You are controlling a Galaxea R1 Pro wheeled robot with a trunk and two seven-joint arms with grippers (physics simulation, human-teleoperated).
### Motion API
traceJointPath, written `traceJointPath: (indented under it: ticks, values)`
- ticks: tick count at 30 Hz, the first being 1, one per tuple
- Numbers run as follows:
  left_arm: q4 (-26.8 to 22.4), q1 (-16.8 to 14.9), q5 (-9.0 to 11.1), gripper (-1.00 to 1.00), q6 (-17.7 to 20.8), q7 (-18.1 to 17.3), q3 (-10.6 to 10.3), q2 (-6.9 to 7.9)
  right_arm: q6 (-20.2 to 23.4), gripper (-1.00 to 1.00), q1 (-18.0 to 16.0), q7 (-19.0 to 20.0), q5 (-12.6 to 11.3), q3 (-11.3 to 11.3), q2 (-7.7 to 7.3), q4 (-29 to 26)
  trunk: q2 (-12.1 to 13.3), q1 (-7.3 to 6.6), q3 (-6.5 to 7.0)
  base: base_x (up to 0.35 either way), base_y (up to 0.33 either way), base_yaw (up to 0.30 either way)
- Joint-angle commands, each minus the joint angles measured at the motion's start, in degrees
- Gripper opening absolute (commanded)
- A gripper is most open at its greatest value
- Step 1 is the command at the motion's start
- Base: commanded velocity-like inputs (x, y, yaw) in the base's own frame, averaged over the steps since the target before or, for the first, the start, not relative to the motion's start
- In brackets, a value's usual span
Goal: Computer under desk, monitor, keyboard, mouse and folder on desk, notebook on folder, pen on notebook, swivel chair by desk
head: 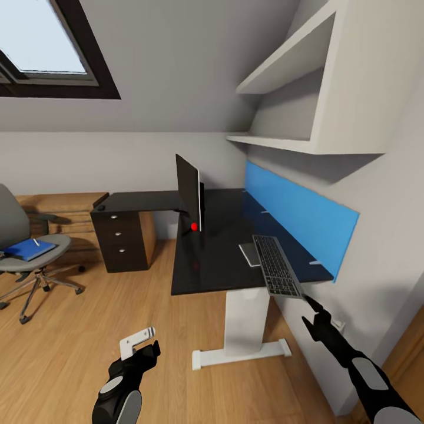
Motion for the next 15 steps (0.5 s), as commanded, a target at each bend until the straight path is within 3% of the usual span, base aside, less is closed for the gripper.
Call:
traceJointPath:
  ticks: [1, 15]
  values:
    - [-0.1, 0.0, 0.5, 1.00, 0.1, 0.5, -0.1, 0.01, 0.4, 1.00, -0.1, 0.6, -0.3, -0.2, -0.22, 0.4, -0.4, 0.22, -0.24, 0.000, 0.000, 0.000]
    - [-0.1, 0.0, 0.5, 1.00, 0.1, 0.5, 0.0, 0.05, 0.2, 1.00, -0.1, 1.7, -0.3, -0.2, -0.62, 1.1, -6.1, 3.30, -2.76, 0.000, 0.000, 0.000]
